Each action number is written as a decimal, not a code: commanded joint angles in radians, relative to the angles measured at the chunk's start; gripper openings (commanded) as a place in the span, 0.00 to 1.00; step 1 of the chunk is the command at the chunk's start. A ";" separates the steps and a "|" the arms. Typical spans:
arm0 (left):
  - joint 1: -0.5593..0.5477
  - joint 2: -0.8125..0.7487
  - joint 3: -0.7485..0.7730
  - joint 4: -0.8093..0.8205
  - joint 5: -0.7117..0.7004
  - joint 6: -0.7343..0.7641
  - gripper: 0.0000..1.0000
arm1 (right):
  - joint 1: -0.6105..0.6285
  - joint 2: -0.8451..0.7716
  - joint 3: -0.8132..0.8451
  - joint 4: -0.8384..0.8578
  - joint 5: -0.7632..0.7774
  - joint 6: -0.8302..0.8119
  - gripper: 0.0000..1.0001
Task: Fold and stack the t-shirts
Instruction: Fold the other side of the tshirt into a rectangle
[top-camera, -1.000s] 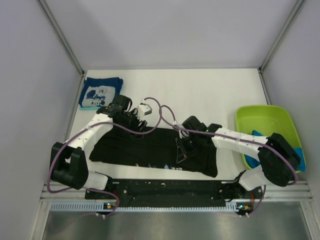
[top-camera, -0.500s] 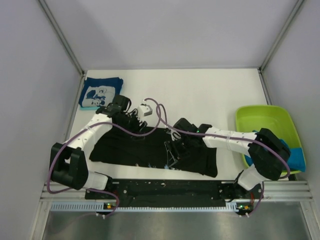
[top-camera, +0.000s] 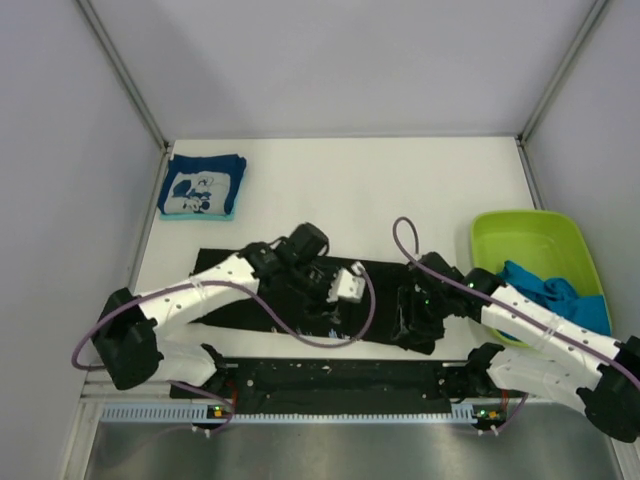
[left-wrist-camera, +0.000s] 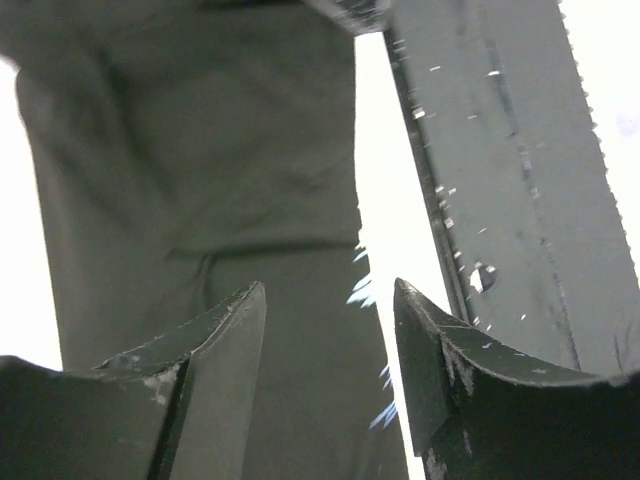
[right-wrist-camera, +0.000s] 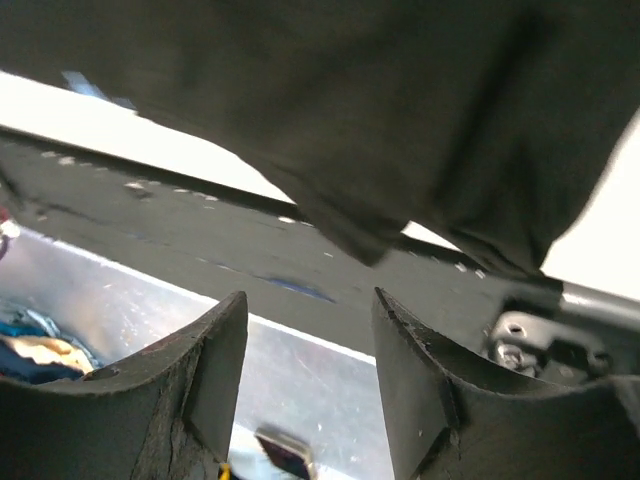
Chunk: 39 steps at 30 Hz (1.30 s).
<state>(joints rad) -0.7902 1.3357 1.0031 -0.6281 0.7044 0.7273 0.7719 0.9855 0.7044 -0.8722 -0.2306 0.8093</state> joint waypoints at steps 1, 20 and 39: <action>-0.229 0.055 -0.043 0.169 -0.145 0.044 0.59 | -0.040 -0.033 -0.092 -0.094 0.024 0.163 0.52; -0.356 0.289 -0.046 0.280 -0.347 0.046 0.58 | -0.052 -0.022 -0.200 0.163 0.105 0.271 0.42; -0.356 0.341 0.038 0.151 -0.336 0.040 0.15 | -0.054 -0.059 -0.163 0.093 -0.001 0.200 0.00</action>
<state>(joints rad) -1.1458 1.6638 0.9916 -0.4324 0.3584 0.7589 0.7235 0.9508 0.4988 -0.7456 -0.1963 1.0321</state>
